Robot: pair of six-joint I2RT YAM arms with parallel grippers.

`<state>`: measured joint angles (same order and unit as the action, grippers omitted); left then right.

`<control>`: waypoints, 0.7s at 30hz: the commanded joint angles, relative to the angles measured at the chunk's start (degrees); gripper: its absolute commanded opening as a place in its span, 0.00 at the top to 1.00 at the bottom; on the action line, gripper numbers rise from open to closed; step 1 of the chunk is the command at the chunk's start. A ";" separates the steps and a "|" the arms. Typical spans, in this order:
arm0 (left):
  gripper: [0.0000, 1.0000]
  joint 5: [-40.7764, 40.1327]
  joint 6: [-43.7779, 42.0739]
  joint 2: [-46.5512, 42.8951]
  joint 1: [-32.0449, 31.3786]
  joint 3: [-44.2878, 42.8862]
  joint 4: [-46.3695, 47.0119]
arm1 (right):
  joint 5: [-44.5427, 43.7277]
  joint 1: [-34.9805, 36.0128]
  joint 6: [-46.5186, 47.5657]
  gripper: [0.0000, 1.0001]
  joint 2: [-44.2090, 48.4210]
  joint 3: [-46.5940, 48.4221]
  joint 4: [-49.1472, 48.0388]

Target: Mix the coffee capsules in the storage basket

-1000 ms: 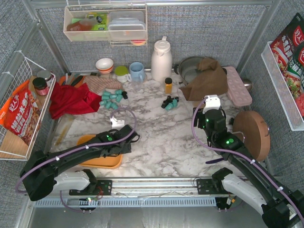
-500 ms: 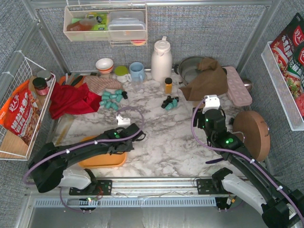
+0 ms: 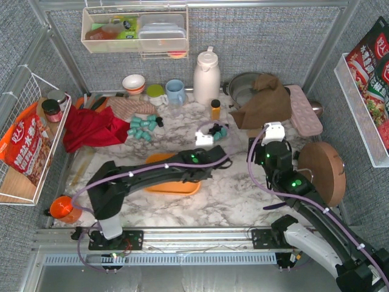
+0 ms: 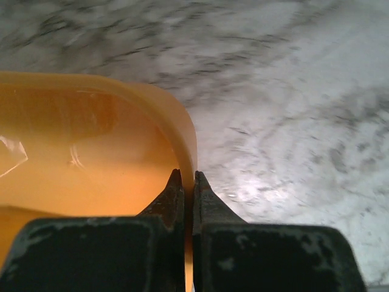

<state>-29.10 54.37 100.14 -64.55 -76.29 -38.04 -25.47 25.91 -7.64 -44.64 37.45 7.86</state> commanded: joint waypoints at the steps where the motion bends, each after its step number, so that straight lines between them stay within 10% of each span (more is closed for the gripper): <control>1: 1.00 -0.62 -10.03 5.53 -4.32 -6.33 -2.59 | -1.78 -0.07 -0.60 0.27 1.00 -0.31 -1.61; 21: 0.99 26.19 -54.94 -13.41 -11.55 23.47 26.26 | -1.64 -0.16 -0.71 0.27 0.49 1.93 0.85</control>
<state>-7.86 10.13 88.62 -76.03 -55.40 -17.08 -27.77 25.80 -8.51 -43.64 38.68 8.73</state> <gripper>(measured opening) 0.017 0.730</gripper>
